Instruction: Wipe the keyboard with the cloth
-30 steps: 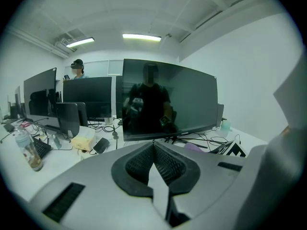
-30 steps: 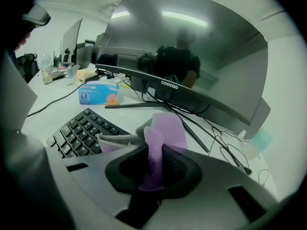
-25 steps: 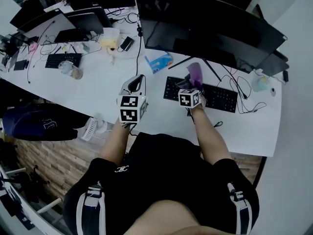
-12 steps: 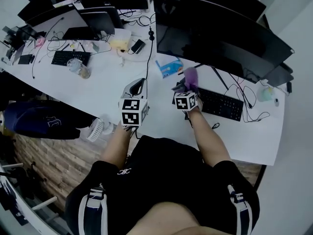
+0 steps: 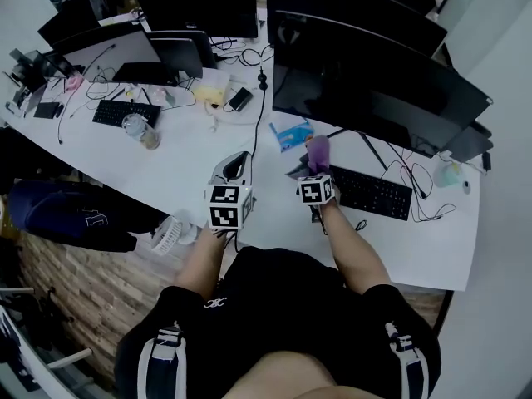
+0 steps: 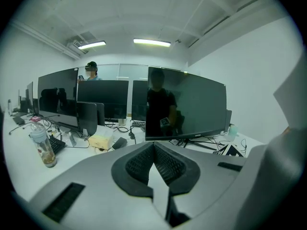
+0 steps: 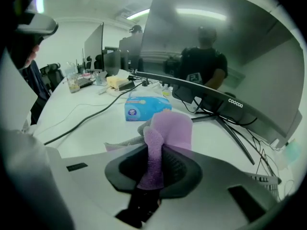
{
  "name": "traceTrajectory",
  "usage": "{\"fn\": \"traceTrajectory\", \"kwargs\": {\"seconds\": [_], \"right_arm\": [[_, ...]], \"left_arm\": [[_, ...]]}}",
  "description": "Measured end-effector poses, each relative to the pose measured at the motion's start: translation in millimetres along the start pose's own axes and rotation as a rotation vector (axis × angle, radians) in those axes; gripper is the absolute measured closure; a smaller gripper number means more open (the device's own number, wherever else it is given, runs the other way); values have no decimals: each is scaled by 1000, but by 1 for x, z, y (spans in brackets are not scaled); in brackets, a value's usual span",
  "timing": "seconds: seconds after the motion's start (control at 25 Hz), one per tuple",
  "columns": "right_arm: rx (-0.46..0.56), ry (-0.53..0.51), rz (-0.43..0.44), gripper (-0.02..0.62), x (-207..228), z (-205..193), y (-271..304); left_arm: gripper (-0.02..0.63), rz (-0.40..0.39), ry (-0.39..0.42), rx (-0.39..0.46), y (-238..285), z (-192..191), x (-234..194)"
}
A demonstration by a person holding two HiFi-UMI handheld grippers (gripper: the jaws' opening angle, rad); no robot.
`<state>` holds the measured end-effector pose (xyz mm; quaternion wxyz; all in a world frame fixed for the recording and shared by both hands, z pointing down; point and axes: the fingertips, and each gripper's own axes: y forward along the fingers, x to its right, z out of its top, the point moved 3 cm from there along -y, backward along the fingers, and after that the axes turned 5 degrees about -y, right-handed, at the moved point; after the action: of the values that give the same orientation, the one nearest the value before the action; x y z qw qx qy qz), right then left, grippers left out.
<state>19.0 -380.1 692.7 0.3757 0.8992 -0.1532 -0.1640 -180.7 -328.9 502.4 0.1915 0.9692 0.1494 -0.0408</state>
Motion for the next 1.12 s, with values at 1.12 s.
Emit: {"fn": "traceTrajectory", "kwargs": {"seconds": [1.12], "right_arm": [[805,316,-190,508,92,91,-237]], "left_arm": [[595,-62,-13,209,-21,48,23]]}}
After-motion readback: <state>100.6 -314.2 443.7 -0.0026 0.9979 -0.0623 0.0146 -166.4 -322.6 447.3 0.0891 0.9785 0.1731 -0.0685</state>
